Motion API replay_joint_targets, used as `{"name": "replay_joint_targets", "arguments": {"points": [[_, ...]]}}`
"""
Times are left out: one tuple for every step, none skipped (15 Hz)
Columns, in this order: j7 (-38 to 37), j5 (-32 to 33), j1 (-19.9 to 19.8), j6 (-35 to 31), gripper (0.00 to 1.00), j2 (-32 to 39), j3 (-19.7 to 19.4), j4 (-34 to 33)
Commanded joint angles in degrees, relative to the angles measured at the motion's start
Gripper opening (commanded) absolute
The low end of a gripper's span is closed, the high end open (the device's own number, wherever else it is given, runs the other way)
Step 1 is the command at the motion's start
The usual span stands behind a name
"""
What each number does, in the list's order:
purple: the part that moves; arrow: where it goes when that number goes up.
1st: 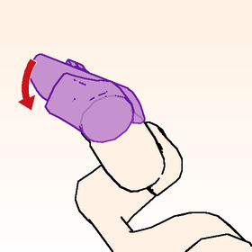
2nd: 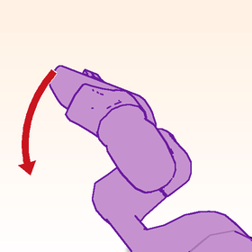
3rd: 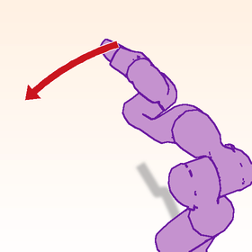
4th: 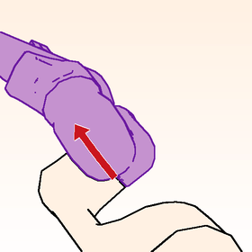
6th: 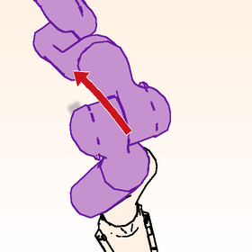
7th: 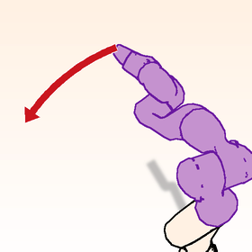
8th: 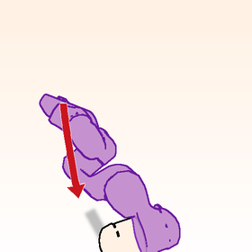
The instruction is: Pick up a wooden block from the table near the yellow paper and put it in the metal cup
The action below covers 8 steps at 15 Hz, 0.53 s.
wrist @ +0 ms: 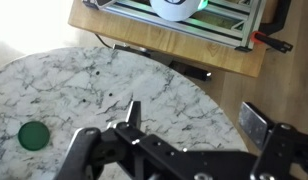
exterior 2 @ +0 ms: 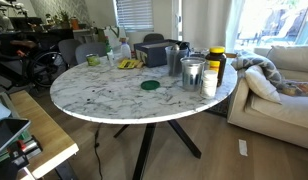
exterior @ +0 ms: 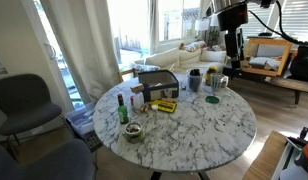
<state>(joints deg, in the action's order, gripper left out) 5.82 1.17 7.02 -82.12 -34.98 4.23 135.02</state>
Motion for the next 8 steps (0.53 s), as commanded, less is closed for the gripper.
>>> {"name": "replay_joint_targets", "arguments": {"points": [[1.1, 4.3, -0.93, -10.12, 1.0, -0.7, -0.72, 2.81], [2.73, 4.92, -1.36, -13.73, 1.0, 0.05, -2.28, 3.94], [4.76, 4.41, -1.27, -15.82, 1.0, 0.53, -3.67, 4.49], [8.74, 3.07, -1.08, -18.35, 1.0, 1.42, -6.12, 5.29], [12.41, 2.15, -0.85, -19.32, 1.0, 2.0, -7.95, 5.67], [15.68, 2.58, -1.26, -20.58, 1.0, 3.0, -9.62, 5.95], [18.34, 2.55, -1.61, -21.02, 1.0, 3.56, -11.12, 6.14], [20.58, 2.45, -2.06, -20.14, 1.0, 4.84, -12.51, 5.68]]}}
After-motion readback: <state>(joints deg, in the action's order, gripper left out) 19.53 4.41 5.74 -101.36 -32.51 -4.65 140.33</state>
